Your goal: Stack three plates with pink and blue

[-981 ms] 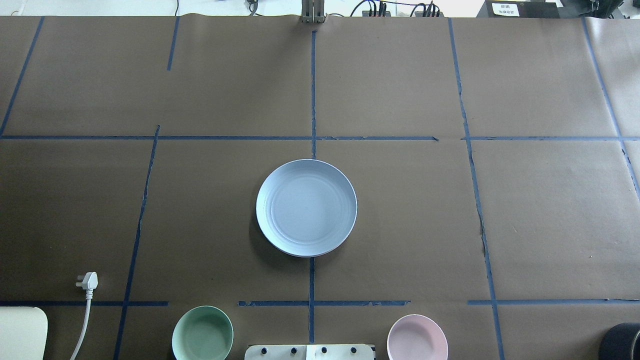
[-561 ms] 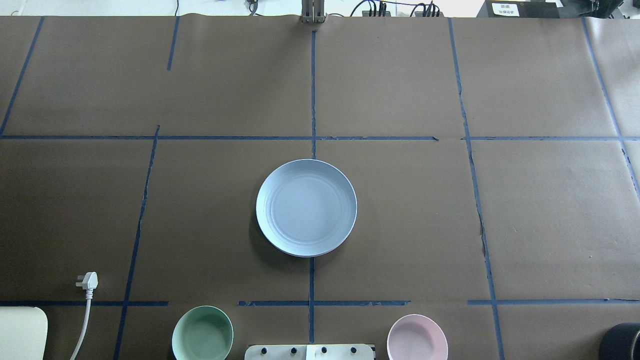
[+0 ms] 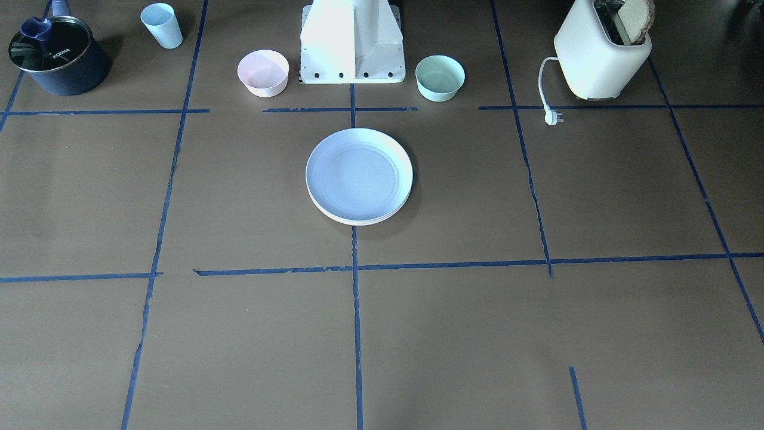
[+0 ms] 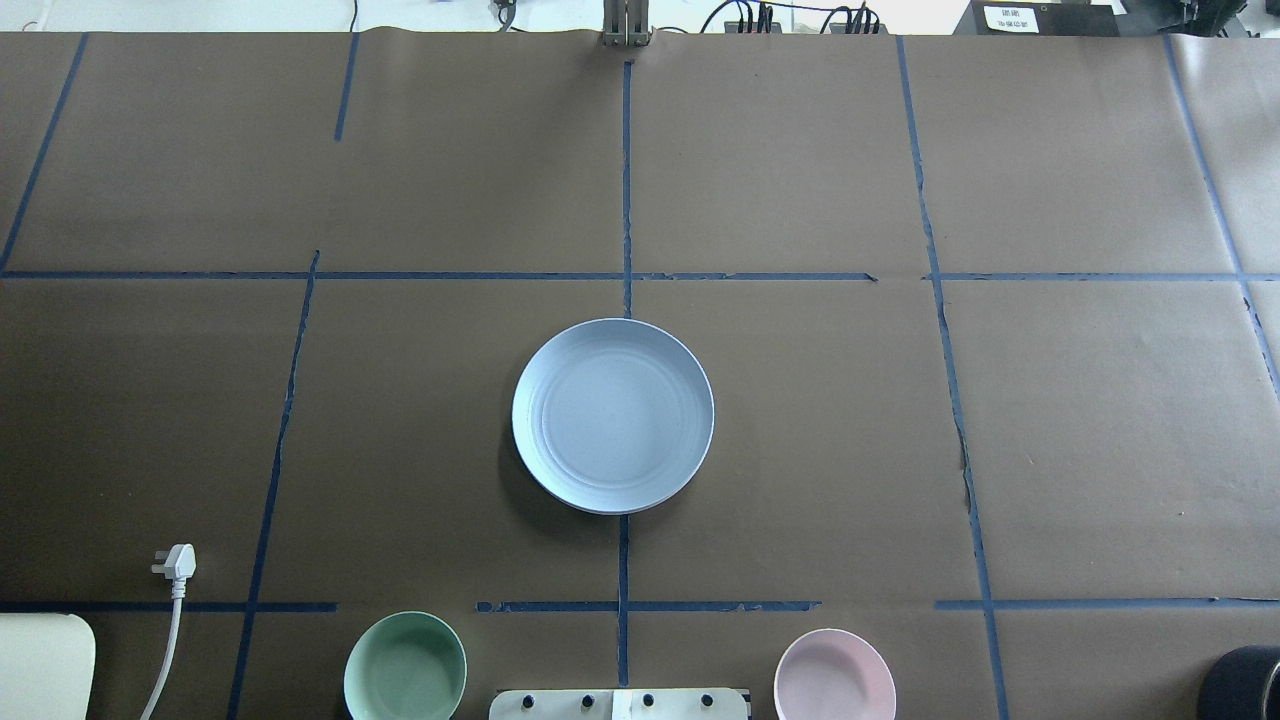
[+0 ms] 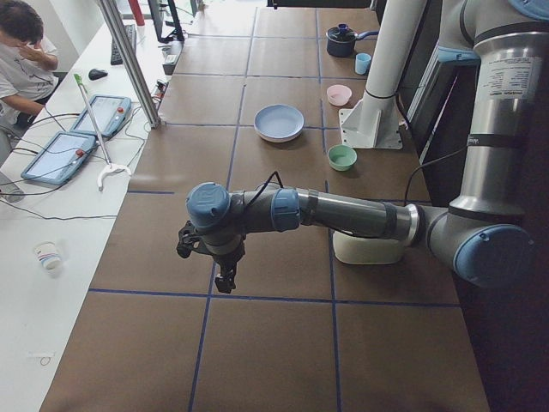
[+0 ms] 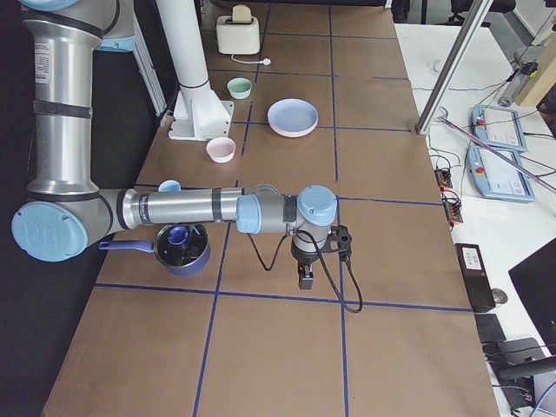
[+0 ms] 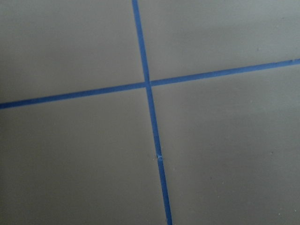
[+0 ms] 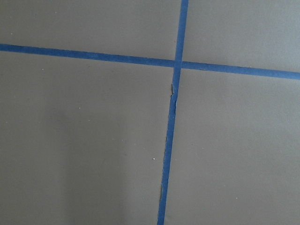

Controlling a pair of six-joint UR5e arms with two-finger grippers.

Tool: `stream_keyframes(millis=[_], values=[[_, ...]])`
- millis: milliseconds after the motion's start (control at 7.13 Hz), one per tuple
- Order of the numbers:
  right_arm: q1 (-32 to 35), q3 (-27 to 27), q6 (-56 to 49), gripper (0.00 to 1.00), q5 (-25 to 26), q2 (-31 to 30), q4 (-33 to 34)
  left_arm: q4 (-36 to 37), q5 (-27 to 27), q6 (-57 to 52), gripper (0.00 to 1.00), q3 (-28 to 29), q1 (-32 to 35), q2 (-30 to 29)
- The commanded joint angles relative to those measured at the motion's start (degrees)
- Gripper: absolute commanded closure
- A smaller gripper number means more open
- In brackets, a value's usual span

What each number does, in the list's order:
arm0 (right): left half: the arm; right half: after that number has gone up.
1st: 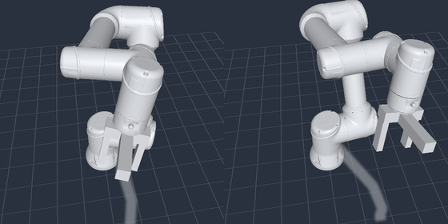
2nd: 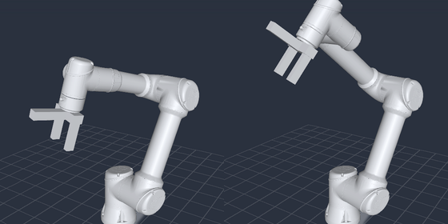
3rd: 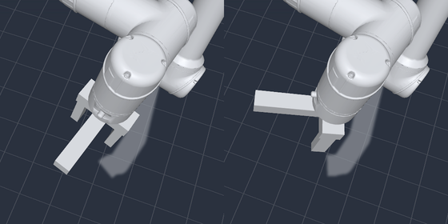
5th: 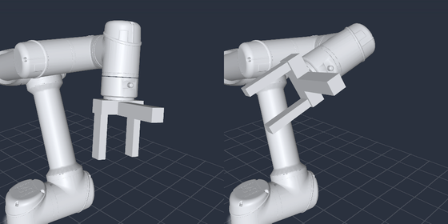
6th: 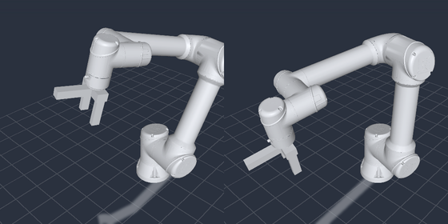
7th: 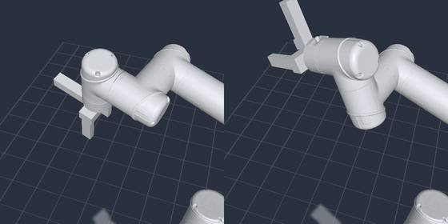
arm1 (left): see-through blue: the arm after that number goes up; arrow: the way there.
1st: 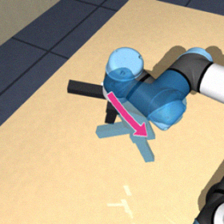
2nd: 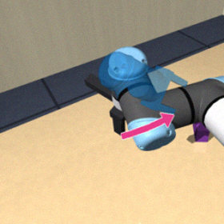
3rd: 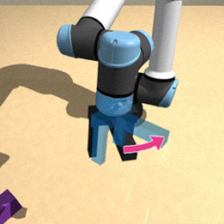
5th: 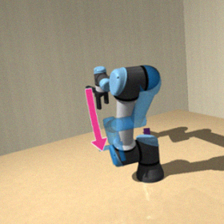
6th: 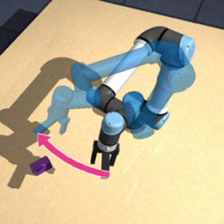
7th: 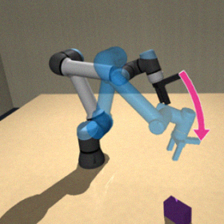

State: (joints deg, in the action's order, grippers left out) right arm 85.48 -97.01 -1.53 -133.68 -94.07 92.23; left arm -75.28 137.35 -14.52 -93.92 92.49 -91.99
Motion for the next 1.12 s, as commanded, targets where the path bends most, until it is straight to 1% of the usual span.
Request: stream_keyframes(millis=[0,140,280,421,561,701,841,981], values=[[-0.2,2.6,-0.4,0.0,0.0,1.1,-1.2,0.0,-0.2,0.2,0.0,0.8,0.1,2.0],[-0.2,2.8,-0.4,0.0,0.1,1.3,-1.2,0.0,-0.4,2.8,0.0,0.7,0.4,2.2],[-0.2,3.7,-0.3,0.0,0.1,1.3,-1.2,-0.2,-3.3,3.9,0.0,0.6,0.4,1.7],[-0.2,5.0,-0.1,0.0,0.2,1.3,-3.9,-0.5,-4.6,4.4,0.0,0.6,0.4,2.1],[-0.2,6.2,-0.1,0.0,0.2,1.3,-6.2,-0.9,-4.5,4.1,0.0,0.9,0.2,2.2],[-0.2,7.2,0.1,0.0,0.1,1.3,-6.3,-0.9,-4.5,4.2,0.0,0.0,0.4,2.2],[-0.2,7.4,0.3,0.0,0.1,1.4,-6.3,-0.7,-4.4,4.6,0.0,-3.4,0.4,3.5],[-0.2,7.2,0.5,0.0,-0.2,2.4,-6.3,-0.7,-3.4,4.5,0.0,-5.2,0.4,5.6]])
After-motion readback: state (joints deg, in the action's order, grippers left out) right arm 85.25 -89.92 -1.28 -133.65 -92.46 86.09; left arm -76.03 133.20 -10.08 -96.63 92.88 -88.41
